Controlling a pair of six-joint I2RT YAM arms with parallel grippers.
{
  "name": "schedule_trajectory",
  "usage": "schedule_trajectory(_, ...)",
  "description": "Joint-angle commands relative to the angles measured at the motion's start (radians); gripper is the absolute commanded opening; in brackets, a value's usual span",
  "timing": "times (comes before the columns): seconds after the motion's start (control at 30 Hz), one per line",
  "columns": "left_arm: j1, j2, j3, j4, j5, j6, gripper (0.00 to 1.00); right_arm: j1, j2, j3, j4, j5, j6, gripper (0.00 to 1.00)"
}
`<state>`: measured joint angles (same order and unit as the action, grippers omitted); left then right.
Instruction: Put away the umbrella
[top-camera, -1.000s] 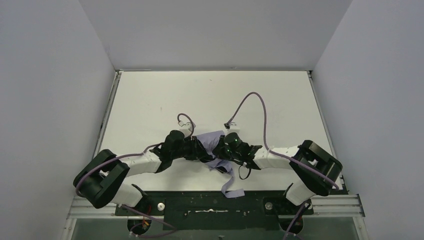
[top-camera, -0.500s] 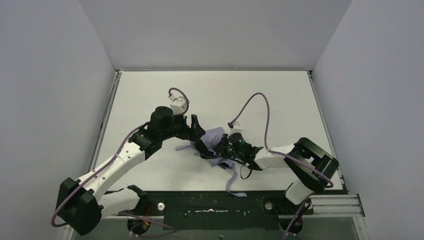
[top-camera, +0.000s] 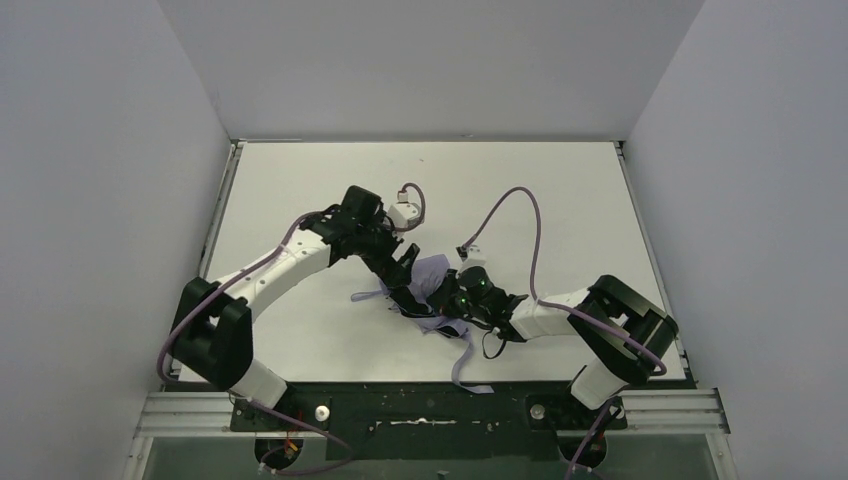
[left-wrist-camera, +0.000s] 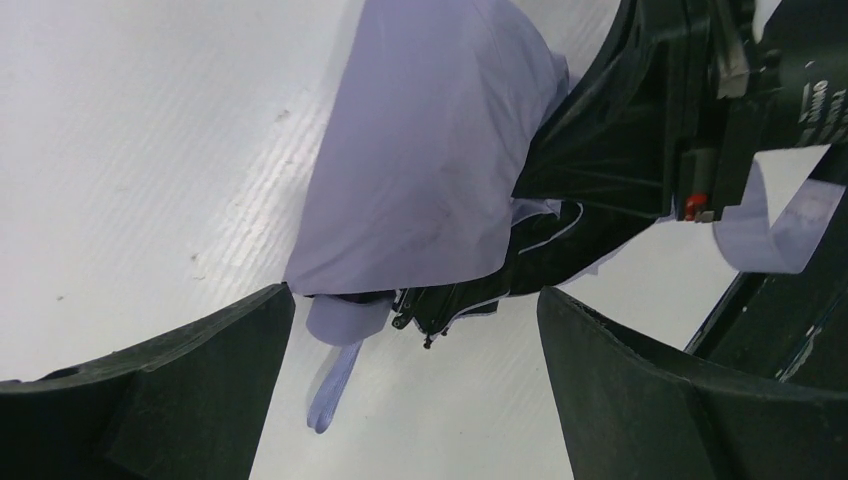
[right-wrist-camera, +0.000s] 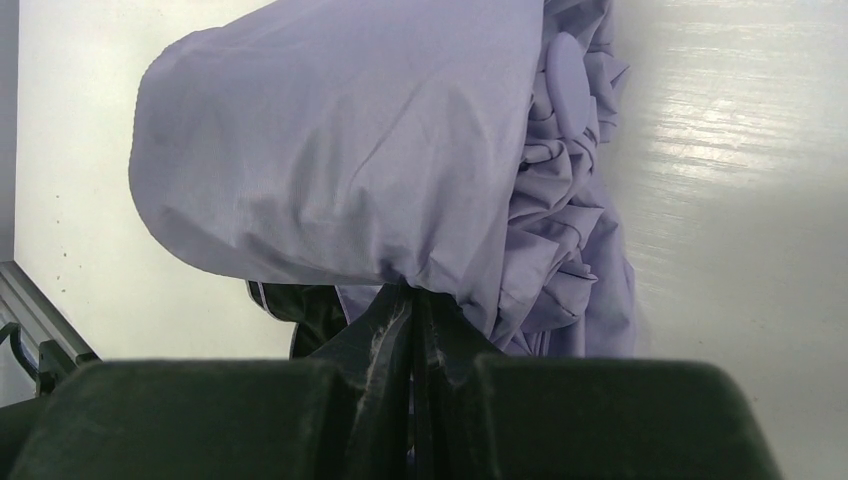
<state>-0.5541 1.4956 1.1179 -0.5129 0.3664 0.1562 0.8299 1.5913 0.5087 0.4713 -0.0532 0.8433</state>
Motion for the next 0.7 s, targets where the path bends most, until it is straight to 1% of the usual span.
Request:
schedule_trajectory(0.0, 0.003, 0.094, 0.072, -0.073, 0.135, 0.198, 0.91, -0.001, 0.021, -0.033, -0.103, -0.015, -0.025, 0.00)
schedule_trajectory(0.3, 0.008, 0.220, 0.156, -0.081, 0.192, 0.284, 0.92, -0.003, 0.030, -0.047, -0.075, -0.029, -0.016, 0.00)
schedule_trajectory(0.43, 0.012, 0.284, 0.204, -0.128, 0.190, 0.331, 0.92, -0.002, 0.021, -0.055, -0.077, -0.030, -0.012, 0.00)
schedule_trajectory(0.57, 0.022, 0.302, 0.203, -0.109, 0.214, 0.337, 0.93, -0.004, 0.018, -0.056, -0.083, -0.031, -0.013, 0.00)
schedule_trajectory(0.67, 0.031, 0.326, 0.203, -0.159, 0.244, 0.381, 0.93, -0.004, 0.020, -0.049, -0.087, -0.036, -0.016, 0.00)
